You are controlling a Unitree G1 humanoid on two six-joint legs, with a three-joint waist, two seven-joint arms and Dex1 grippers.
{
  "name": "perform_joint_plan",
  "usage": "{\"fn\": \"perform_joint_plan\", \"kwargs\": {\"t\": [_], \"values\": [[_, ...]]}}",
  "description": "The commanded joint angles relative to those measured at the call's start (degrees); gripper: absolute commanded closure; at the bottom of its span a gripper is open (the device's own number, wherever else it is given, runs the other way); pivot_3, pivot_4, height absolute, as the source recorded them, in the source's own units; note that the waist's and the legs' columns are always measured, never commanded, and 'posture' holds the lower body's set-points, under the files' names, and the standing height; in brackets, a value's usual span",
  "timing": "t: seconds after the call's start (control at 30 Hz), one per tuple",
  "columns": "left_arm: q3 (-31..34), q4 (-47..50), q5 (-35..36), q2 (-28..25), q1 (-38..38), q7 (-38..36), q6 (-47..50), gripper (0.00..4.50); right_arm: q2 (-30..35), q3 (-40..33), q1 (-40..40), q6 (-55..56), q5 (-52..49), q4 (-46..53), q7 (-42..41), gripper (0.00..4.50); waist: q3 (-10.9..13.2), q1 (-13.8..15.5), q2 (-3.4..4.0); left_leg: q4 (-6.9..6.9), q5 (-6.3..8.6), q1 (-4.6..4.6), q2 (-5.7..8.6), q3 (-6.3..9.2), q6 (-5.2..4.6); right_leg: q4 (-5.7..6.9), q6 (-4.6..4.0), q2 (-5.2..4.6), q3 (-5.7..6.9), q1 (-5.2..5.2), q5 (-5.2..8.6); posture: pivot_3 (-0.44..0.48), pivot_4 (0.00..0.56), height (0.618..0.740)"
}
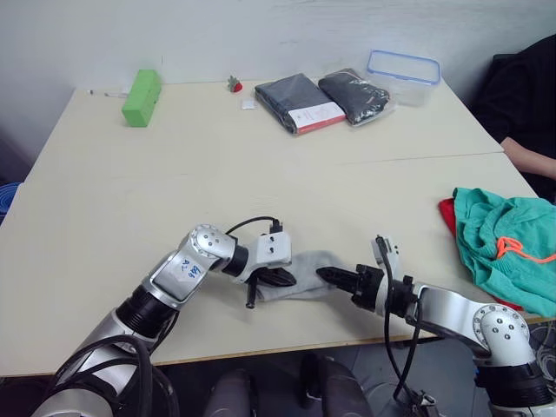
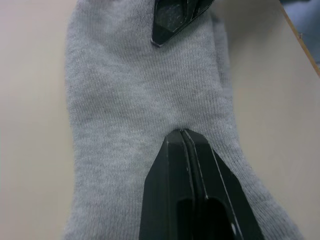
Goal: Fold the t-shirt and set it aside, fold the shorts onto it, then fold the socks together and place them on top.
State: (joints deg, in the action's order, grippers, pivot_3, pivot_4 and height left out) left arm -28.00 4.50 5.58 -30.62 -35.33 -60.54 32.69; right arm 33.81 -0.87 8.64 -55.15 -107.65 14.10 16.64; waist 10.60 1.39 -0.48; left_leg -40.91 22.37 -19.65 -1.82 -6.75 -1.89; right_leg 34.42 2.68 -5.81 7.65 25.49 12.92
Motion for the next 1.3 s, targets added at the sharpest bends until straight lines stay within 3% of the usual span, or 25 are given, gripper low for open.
{"fn": "perform_joint_plan", "kwargs": {"t": [0.03,0.37,0.53,0.77,0.97,1.3], "values": [[0.1,-1.8,-2.9,0.0,1.6,3.4,1.2,4.50,2.1,0.3,2.7,-2.6,1.9,3.7,-5.8,4.49,0.0,0.0,0.01,0.00,0.00,-0.01,0.00,0.00,-0.01,-0.01,0.00,-0.01,0.00,0.00,0.00,0.000,0.150,0.740],[2.2,0.3,-2.2,-1.0,3.5,5.2,2.9,4.50,0.4,9.3,15.3,-8.5,22.8,0.5,-24.7,4.49,0.0,-0.1,0.04,0.02,0.05,-0.06,-0.01,0.02,-0.09,-0.04,0.01,-0.03,0.04,0.08,-0.01,0.000,0.150,0.740],[4.1,3.5,-2.0,-2.8,5.2,5.7,4.3,4.50,-1.6,9.9,18.6,-9.7,29.5,-2.4,-30.4,4.49,0.0,-0.3,0.05,0.03,0.04,-0.10,-0.03,0.02,-0.05,-0.04,0.00,-0.03,0.11,0.13,0.00,0.000,0.150,0.740],[12.7,14.0,4.4,-5.4,5.5,6.4,14.5,4.50,-2.4,9.9,19.5,-11.1,36.4,-3.3,-36.4,4.49,0.1,-1.3,0.13,0.10,-0.02,-0.20,-0.06,0.01,0.11,-0.03,-0.03,-0.03,0.16,0.27,0.02,0.000,0.150,0.740],[10.0,15.8,2.0,-9.5,9.4,7.4,13.8,4.50,-4.3,9.2,19.9,-12.1,40.5,-3.7,-39.6,4.49,0.1,-1.5,0.14,0.12,-0.22,-0.80,0.00,-0.14,0.43,0.29,-0.02,0.04,0.16,0.98,0.01,0.000,0.150,0.740],[6.4,9.7,-0.5,-5.8,10.3,10.7,10.0,4.50,-5.7,12.5,22.6,-12.6,47.3,-1.6,-47.6,4.49,0.0,-1.2,0.25,0.05,-0.22,-0.66,0.07,-0.16,0.37,0.15,-0.01,-0.09,0.10,0.88,0.01,0.000,0.150,0.740]]}}
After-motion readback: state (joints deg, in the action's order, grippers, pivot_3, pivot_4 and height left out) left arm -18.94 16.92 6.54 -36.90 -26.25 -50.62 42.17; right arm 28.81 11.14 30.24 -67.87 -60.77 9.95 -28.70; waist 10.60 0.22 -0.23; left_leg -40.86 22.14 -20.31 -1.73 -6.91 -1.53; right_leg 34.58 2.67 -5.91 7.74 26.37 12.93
